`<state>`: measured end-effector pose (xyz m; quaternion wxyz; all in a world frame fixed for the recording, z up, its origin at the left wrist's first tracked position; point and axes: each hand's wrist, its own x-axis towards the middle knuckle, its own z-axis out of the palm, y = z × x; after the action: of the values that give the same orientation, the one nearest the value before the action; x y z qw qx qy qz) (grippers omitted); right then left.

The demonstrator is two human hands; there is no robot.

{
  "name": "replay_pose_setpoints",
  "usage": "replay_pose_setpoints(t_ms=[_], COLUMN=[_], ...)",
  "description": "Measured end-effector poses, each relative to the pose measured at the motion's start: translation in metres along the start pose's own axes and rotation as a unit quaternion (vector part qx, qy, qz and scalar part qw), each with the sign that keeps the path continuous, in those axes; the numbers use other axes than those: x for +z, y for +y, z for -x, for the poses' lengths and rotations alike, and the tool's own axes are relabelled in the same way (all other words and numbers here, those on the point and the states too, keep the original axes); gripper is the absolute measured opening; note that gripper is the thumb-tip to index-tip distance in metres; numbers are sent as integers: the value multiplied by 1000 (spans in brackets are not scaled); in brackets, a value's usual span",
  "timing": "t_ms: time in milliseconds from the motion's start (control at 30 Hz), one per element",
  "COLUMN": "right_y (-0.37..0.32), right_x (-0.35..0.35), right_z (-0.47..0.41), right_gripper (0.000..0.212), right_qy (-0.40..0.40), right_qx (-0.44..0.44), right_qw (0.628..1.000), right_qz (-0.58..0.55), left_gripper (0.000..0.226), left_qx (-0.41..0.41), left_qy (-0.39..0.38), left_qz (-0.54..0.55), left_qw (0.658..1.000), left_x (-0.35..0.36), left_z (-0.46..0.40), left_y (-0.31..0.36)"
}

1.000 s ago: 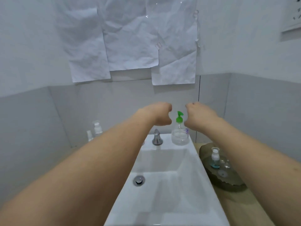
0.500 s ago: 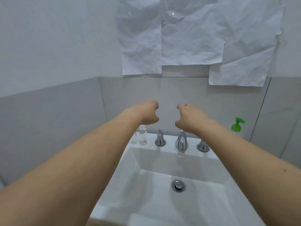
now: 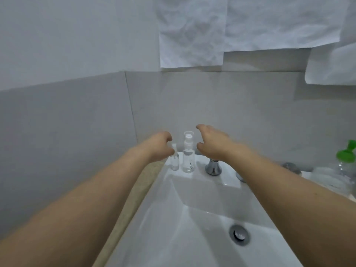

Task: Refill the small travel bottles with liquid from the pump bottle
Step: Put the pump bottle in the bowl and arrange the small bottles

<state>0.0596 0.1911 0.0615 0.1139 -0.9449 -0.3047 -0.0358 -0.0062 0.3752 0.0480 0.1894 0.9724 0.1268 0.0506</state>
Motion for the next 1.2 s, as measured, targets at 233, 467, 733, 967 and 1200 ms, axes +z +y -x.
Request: replay_pose_setpoints(t_ms=[233, 467, 733, 967, 1200], right_y=[-4, -1, 0, -6, -17], right_x=[18, 35, 33, 25, -11], right_z=[-29, -40, -40, -29, -10], right_gripper=[65, 49, 40, 37, 40], right_qy=[2, 3, 19, 35, 70], right_qx=[-57, -75, -65, -59, -72], right_qw=[998, 996, 992, 991, 992], right_qz=[-6, -55, -108, -113, -82], left_gripper=[45, 35, 10, 7, 10], left_qx=[-14, -35, -35, -29, 9], left_qy=[19, 38, 54, 60, 89], left_qz=[108, 279, 315, 307, 293], left_qw=[994, 959, 947, 949, 952], left_x=[28, 48, 55, 45, 7], left_z=[-24, -37, -40, -31, -16], left_y=[-22, -29, -34, -36, -13])
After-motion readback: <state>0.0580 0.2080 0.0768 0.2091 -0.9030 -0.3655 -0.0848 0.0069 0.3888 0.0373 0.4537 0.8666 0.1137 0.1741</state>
